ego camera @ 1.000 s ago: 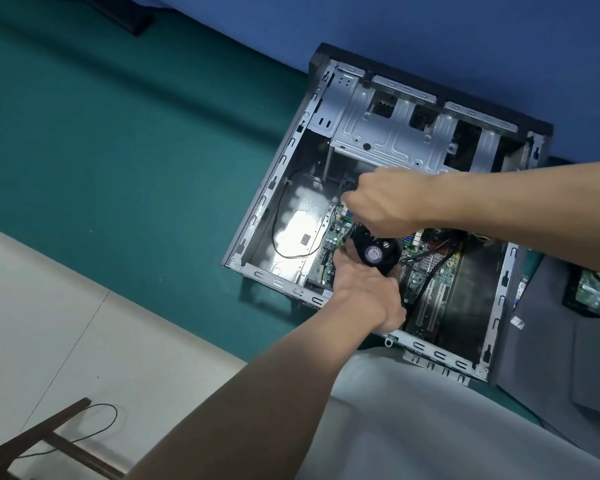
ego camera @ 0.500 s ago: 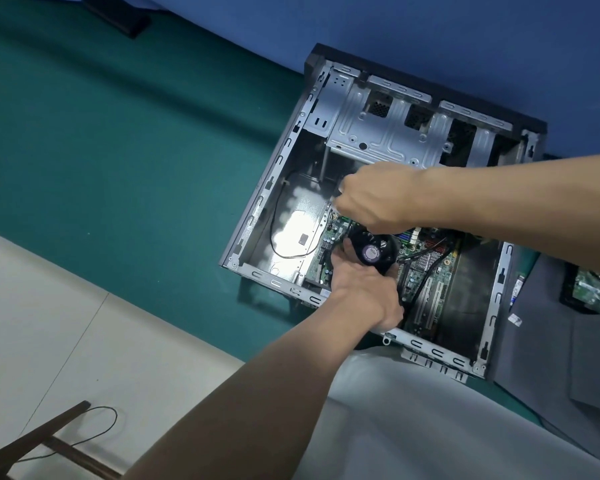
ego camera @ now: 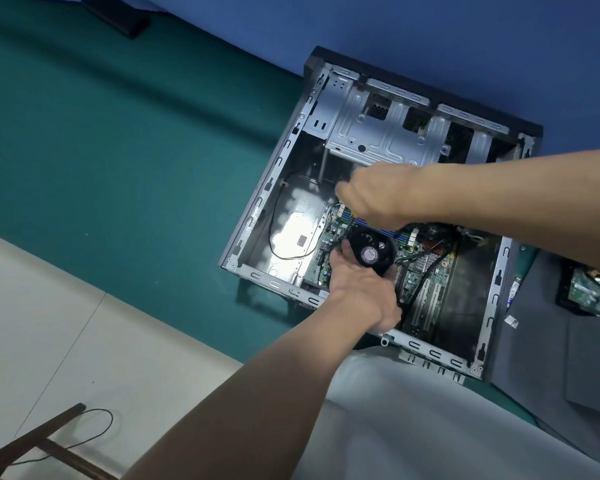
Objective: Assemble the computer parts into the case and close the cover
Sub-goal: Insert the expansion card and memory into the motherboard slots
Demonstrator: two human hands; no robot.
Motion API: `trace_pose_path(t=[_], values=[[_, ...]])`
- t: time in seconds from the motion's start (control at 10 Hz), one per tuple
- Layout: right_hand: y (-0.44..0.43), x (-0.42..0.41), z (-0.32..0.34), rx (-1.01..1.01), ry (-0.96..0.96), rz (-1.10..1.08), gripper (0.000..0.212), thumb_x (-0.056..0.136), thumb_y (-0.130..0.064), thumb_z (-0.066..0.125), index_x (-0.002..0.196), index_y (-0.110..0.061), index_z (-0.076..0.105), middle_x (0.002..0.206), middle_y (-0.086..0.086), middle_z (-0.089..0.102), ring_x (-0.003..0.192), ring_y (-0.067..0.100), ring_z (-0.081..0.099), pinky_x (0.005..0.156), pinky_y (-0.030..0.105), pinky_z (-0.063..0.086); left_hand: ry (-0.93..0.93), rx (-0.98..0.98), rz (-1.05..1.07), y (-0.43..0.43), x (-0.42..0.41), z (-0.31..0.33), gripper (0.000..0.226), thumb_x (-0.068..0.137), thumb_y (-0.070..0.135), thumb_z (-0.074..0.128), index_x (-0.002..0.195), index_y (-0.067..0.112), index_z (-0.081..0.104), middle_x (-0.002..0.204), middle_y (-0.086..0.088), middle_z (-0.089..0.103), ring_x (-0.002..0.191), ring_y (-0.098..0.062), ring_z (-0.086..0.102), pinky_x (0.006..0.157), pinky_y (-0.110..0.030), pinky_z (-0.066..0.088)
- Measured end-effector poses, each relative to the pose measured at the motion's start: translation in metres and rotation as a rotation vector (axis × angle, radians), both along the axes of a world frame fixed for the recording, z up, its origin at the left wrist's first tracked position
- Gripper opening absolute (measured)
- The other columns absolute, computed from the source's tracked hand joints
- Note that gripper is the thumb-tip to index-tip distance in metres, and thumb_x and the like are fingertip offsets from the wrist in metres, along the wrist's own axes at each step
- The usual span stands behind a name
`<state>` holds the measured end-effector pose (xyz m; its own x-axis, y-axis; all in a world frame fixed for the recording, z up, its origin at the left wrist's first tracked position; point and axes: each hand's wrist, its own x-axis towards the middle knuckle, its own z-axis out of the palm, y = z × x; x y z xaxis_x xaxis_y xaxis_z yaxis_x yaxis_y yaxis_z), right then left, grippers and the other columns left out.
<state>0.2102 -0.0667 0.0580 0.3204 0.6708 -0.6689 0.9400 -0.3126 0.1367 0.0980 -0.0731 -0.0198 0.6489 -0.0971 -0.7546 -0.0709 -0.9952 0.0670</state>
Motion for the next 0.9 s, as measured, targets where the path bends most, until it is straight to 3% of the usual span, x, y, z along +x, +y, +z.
trace_pose_path(t=[0.1,0.2,0.3,0.4,0.5,0.6,0.7,0.8,0.9], values=[[-0.006,-0.002,-0.006,0.07,-0.06,0.259,0.017,0.093,-0.014,0.047,0.087,-0.004,0.059,0.069,0.009,0.058,0.064,0.028,0.06,0.049,0.031,0.044,0.0,0.003,0.012,-0.001,0.001,-0.001,0.067,0.098,0.055,0.03,0.154,0.028,0.006,0.155,-0.03,0.017,0.138,-0.06,-0.004,0.113,-0.065,0.0],[0.001,-0.003,-0.013,0.164,0.061,-0.188,0.032,0.094,-0.015,0.05,0.064,-0.008,0.044,0.06,0.005,0.044,0.053,0.02,0.05,0.044,0.025,0.038,0.001,0.0,0.01,0.0,0.0,0.001,0.065,0.097,0.057,0.03,0.152,0.023,0.021,0.153,-0.03,0.022,0.139,-0.059,0.0,0.113,-0.064,0.004],[0.009,0.003,-0.019,0.18,0.202,-0.584,0.018,0.093,-0.012,0.053,0.077,-0.005,0.056,0.073,0.006,0.053,0.06,0.021,0.05,0.051,0.025,0.04,0.009,0.004,0.006,0.001,0.001,0.0,0.067,0.097,0.057,0.03,0.153,0.026,0.015,0.155,-0.03,0.015,0.138,-0.059,-0.005,0.114,-0.064,0.001],[0.014,0.007,-0.013,0.068,0.347,-0.512,0.019,0.088,-0.014,0.06,0.105,-0.008,0.065,0.092,0.008,0.058,0.079,0.026,0.053,0.071,0.035,0.048,0.01,-0.01,0.015,0.001,0.0,-0.002,0.07,0.096,0.057,0.032,0.154,0.032,0.0,0.158,-0.026,0.009,0.139,-0.058,-0.009,0.114,-0.064,-0.004],[0.007,0.006,-0.007,0.097,0.231,-0.263,0.014,0.091,-0.014,0.056,0.102,-0.007,0.063,0.088,0.011,0.057,0.075,0.028,0.053,0.071,0.038,0.049,0.001,-0.016,0.017,0.001,0.0,-0.003,0.07,0.097,0.055,0.031,0.154,0.033,-0.003,0.159,-0.024,0.001,0.139,-0.057,-0.012,0.113,-0.064,-0.007],[-0.003,0.007,-0.007,0.204,0.131,-0.015,0.017,0.094,-0.009,0.048,0.093,-0.002,0.063,0.077,0.016,0.058,0.069,0.031,0.059,0.06,0.038,0.049,-0.01,-0.011,0.015,0.001,0.0,-0.003,0.07,0.097,0.055,0.031,0.154,0.032,-0.001,0.157,-0.028,0.005,0.138,-0.059,-0.011,0.113,-0.065,-0.004],[-0.006,0.0,-0.013,0.128,0.012,0.05,0.026,0.09,-0.012,0.05,0.064,-0.008,0.049,0.058,0.007,0.049,0.05,0.02,0.051,0.041,0.025,0.037,0.002,-0.006,0.025,0.001,0.001,-0.003,0.068,0.097,0.056,0.031,0.154,0.026,0.008,0.155,-0.031,0.014,0.138,-0.06,-0.005,0.113,-0.066,0.0],[-0.001,0.004,-0.019,0.179,0.094,-0.405,0.032,0.091,-0.015,0.053,0.062,-0.011,0.041,0.067,0.009,0.052,0.051,0.016,0.044,0.041,0.023,0.03,0.004,-0.004,0.018,0.002,0.0,-0.001,0.067,0.097,0.057,0.031,0.154,0.024,0.015,0.154,-0.031,0.019,0.139,-0.059,-0.003,0.114,-0.063,0.004],[0.002,0.012,-0.014,0.18,0.256,-0.756,0.027,0.094,-0.011,0.05,0.067,-0.01,0.043,0.07,0.005,0.049,0.052,0.014,0.041,0.041,0.023,0.033,0.01,-0.005,0.013,0.001,0.0,0.001,0.069,0.098,0.056,0.032,0.155,0.028,0.004,0.154,-0.033,0.015,0.139,-0.058,-0.007,0.115,-0.062,0.001]])
